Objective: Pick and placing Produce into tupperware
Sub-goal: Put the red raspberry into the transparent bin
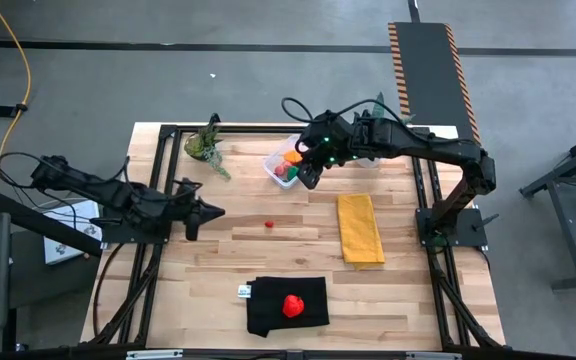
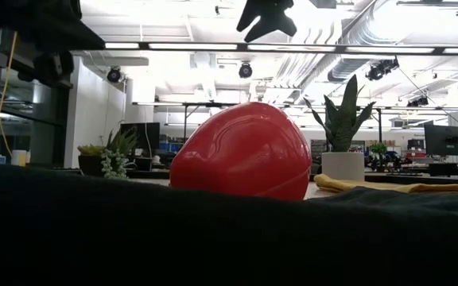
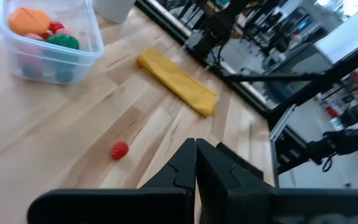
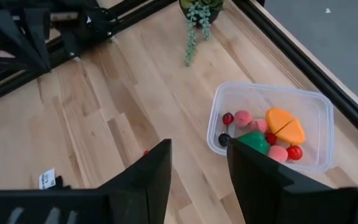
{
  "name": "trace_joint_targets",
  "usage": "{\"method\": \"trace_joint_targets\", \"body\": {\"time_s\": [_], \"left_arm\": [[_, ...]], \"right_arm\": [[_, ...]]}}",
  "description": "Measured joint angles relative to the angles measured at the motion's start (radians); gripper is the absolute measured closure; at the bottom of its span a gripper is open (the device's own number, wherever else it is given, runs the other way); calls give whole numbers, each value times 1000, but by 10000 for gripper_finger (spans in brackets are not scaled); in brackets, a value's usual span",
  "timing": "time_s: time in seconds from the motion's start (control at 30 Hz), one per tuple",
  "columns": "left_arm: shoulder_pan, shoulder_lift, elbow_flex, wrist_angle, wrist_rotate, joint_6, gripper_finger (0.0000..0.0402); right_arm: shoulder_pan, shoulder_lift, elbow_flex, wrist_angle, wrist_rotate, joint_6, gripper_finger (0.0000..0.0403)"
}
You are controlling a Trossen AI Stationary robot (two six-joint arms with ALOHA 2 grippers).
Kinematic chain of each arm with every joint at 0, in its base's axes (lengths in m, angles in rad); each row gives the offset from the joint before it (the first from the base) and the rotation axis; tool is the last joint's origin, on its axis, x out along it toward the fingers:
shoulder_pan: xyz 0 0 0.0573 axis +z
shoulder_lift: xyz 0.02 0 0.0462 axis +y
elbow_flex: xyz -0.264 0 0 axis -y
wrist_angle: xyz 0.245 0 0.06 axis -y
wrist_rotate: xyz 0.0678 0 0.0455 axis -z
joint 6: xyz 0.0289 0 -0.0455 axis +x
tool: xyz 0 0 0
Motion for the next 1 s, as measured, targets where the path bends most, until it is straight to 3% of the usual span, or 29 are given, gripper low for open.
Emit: {"method": "trace_joint_targets", "body": {"time_s": [0.2, 0.77, 0.87, 1.0], "left_arm": [[0, 0, -62, 105, 13, -45, 401], [-10, -44, -67, 97, 207, -115, 401], [-60, -117, -67, 91, 190, -95, 401], [-155, -191, -66, 56, 73, -100, 401]], "right_arm": [[-3, 0, 0, 0, 22, 27, 256], [-8, -1, 0, 0, 49, 72, 256], [-8, -1, 0, 0, 53, 77, 256], [-8, -1, 0, 0, 53, 90, 256]]}}
